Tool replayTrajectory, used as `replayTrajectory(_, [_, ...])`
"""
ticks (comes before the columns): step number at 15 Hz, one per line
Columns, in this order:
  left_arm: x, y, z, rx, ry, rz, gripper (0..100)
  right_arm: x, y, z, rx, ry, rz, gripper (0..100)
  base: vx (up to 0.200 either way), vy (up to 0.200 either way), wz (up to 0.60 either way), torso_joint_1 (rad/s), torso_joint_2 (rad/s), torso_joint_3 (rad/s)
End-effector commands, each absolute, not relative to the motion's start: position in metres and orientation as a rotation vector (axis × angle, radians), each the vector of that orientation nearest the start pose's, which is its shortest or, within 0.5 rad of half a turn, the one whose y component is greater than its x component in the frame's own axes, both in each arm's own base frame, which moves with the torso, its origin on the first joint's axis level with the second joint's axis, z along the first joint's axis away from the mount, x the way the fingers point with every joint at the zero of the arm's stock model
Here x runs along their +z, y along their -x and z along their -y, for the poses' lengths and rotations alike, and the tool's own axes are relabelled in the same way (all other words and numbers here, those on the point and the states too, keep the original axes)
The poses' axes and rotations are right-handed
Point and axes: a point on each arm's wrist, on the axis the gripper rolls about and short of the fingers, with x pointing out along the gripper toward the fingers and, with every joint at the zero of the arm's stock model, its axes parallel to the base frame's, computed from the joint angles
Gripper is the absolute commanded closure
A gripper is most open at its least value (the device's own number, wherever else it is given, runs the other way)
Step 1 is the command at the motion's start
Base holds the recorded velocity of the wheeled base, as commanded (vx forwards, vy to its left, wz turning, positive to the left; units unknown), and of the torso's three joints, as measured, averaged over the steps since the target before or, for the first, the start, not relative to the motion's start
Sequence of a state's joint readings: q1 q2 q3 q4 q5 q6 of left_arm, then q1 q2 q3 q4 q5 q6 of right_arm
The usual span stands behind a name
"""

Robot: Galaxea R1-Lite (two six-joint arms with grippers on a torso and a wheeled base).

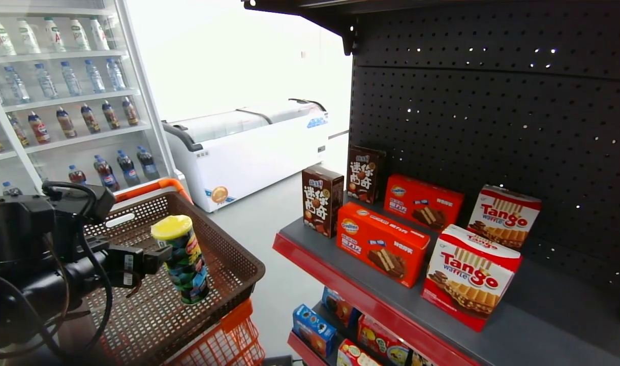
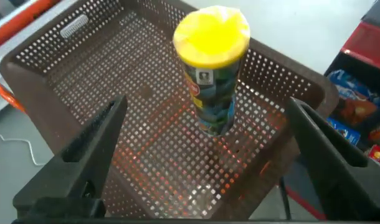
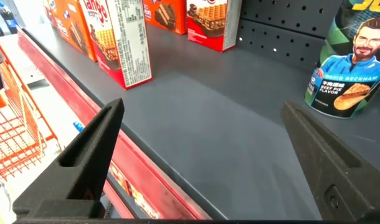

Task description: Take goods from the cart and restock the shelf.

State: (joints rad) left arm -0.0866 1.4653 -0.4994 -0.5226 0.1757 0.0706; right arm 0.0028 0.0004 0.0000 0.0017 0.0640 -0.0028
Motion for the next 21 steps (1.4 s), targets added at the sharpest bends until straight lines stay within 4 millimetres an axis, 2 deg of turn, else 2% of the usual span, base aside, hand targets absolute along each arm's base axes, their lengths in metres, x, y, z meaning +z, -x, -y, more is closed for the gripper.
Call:
replayTrajectory(1, [0.134, -0.233, 0.016, 0.071, -0.135, -0.517, 0, 0.075, 0.023, -0.001, 0.067, 0.003, -0.001, 0, 0.0, 0.0, 0.0, 0.0, 0.0, 0.0])
replayTrajectory(4, [0.119, -0.242, 0.017, 0.074, -0.123, -0.552, 0, 0.075, 0.023, -0.001, 0.067, 0.003, -0.001, 0, 0.0, 0.0, 0.0, 0.0, 0.0, 0.0])
replayTrajectory(11, [0.083, -0.266, 0.017, 0.092, -0.086, -0.511, 0, 0.075, 0.023, -0.001, 0.067, 0.003, -0.001, 0, 0.0, 0.0, 0.0, 0.0, 0.0, 0.0])
replayTrajectory(17, [0.051, -0.293, -0.002, 0.164, -0.062, -0.383, 0, 0.075, 0.023, -0.001, 0.067, 0.003, -0.001, 0, 0.0, 0.0, 0.0, 0.0, 0.0, 0.0])
replayTrajectory(21, [0.032, -0.3, -0.003, 0.164, -0.078, -0.392, 0, 0.075, 0.023, -0.001, 0.069, 0.003, -0.001, 0, 0.0, 0.0, 0.0, 0.0, 0.0, 0.0])
